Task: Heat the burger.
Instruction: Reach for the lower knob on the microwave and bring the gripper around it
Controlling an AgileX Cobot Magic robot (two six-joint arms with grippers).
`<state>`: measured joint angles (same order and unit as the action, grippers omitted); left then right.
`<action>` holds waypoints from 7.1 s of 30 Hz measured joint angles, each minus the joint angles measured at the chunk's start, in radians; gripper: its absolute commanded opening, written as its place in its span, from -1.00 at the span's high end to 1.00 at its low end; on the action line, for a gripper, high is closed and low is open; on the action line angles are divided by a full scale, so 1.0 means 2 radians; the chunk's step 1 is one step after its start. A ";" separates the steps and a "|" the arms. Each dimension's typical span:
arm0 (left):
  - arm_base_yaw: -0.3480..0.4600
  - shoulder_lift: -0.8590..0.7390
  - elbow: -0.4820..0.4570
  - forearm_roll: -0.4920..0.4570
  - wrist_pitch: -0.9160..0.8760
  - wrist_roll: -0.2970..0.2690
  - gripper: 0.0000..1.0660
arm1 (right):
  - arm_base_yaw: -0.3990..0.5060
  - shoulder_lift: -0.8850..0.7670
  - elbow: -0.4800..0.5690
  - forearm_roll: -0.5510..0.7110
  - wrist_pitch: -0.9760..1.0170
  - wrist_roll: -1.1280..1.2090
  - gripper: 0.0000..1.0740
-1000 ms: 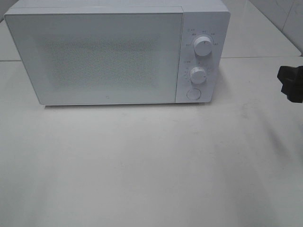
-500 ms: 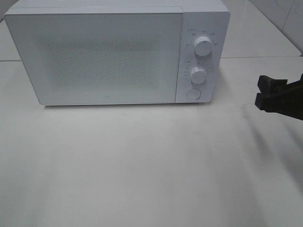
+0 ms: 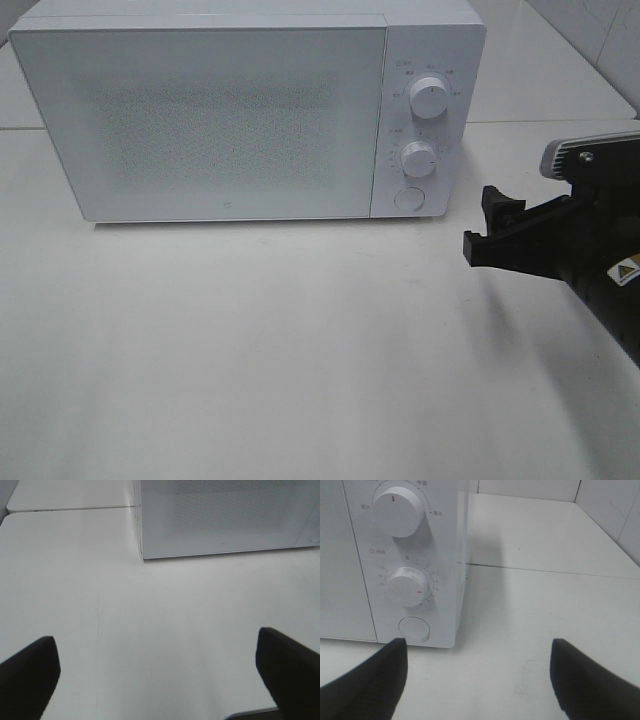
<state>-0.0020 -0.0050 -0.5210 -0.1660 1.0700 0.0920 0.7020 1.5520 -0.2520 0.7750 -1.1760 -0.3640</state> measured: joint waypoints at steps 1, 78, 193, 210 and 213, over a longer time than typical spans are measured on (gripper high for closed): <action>0.000 0.000 0.000 0.000 0.000 0.000 -0.89 | 0.000 0.000 0.000 0.000 0.000 0.000 -0.42; 0.000 0.000 0.000 0.000 0.000 0.000 -0.89 | -0.037 0.260 -0.281 -0.015 0.027 0.039 -0.29; 0.000 0.000 0.000 0.000 0.000 0.000 -0.89 | -0.044 0.260 -0.265 -0.068 -0.002 0.978 0.83; 0.000 0.000 0.000 0.000 0.000 0.000 -0.89 | -0.037 0.260 -0.271 -0.049 0.000 0.947 -0.18; 0.000 0.000 0.000 0.000 0.000 0.000 -0.89 | -0.036 0.260 -0.271 -0.054 0.002 0.942 -0.29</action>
<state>-0.0020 -0.0050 -0.5210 -0.1660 1.0700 0.0920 0.6300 2.0720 -0.7940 0.6680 -1.1710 1.5200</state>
